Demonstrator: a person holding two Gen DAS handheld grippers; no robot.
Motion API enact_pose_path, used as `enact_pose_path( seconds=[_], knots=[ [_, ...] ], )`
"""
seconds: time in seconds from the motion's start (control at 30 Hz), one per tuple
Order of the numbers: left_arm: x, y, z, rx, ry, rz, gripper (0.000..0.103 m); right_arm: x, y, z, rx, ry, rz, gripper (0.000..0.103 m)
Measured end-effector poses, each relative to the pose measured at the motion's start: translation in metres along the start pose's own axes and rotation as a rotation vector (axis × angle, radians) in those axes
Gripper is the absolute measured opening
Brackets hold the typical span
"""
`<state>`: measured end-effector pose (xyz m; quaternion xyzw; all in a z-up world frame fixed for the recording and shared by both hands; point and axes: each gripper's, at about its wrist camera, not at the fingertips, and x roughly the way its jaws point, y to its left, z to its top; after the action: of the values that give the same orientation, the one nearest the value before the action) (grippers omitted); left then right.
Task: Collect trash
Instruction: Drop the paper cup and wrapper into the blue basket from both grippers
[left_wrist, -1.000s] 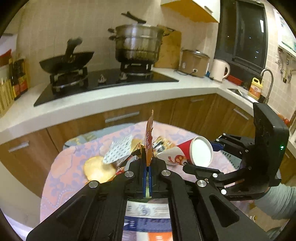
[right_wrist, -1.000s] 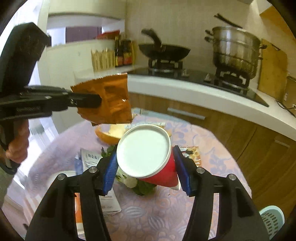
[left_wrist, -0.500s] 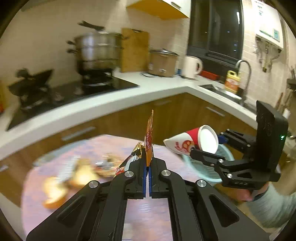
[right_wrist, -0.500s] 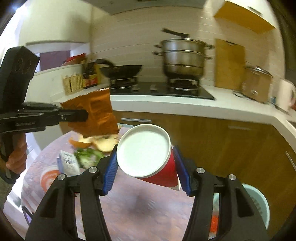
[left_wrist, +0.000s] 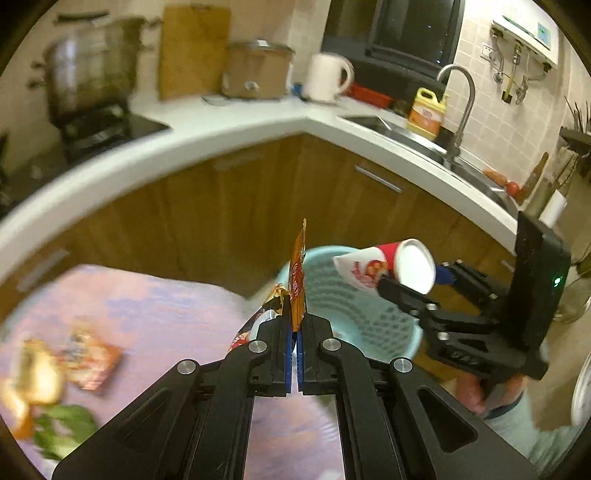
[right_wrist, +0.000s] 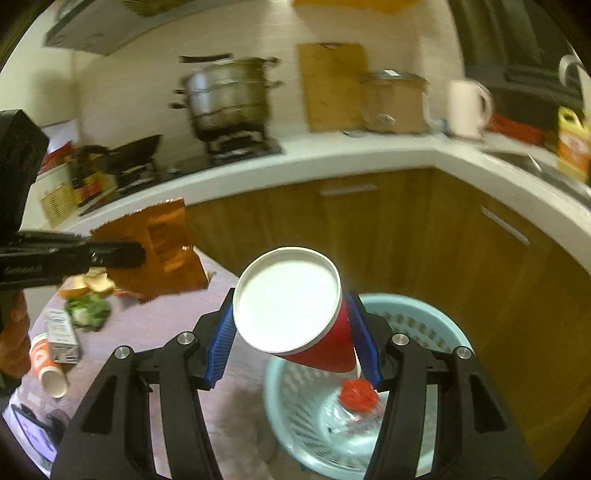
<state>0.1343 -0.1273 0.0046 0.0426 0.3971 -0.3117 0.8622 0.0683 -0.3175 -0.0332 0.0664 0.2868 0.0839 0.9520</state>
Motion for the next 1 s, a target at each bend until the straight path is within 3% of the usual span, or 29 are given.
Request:
enact_pose_path(
  seconds=[0.2,0.37,0.43,0.47,0.5,0.57,0.77,1.0],
  knots=[
    [0.071,-0.028,-0.001,0.026,0.133,-0.008,0.000,0.024,-0.048,-0.023,0.115,0.094,-0.059,0.053],
    [0.103,-0.036,-0.003,0.027,0.183,-0.024,0.000,0.037,-0.074,-0.037,0.163,0.145,-0.078,0.054],
    [0.112,-0.039,-0.003,0.029,0.202,-0.016,0.003,0.040,-0.079,-0.041,0.169,0.163,-0.084,0.054],
    [0.115,-0.041,-0.003,0.031,0.205,-0.003,0.015,0.042,-0.081,-0.043,0.175,0.170,-0.085,0.055],
    [0.116,-0.042,-0.002,0.034,0.204,0.009,0.036,0.043,-0.084,-0.044,0.184,0.174,-0.085,0.056],
    [0.117,-0.044,-0.001,0.043,0.189,0.036,0.042,0.046,-0.091,-0.049,0.209,0.191,-0.061,0.056],
    [0.108,-0.043,0.004,0.038,0.173,0.030,0.042,0.053,-0.099,-0.060,0.236,0.230,-0.040,0.060],
    [0.070,-0.042,0.006,0.048,0.106,0.042,0.042,0.042,-0.074,-0.045,0.186,0.180,0.002,0.060]
  ],
)
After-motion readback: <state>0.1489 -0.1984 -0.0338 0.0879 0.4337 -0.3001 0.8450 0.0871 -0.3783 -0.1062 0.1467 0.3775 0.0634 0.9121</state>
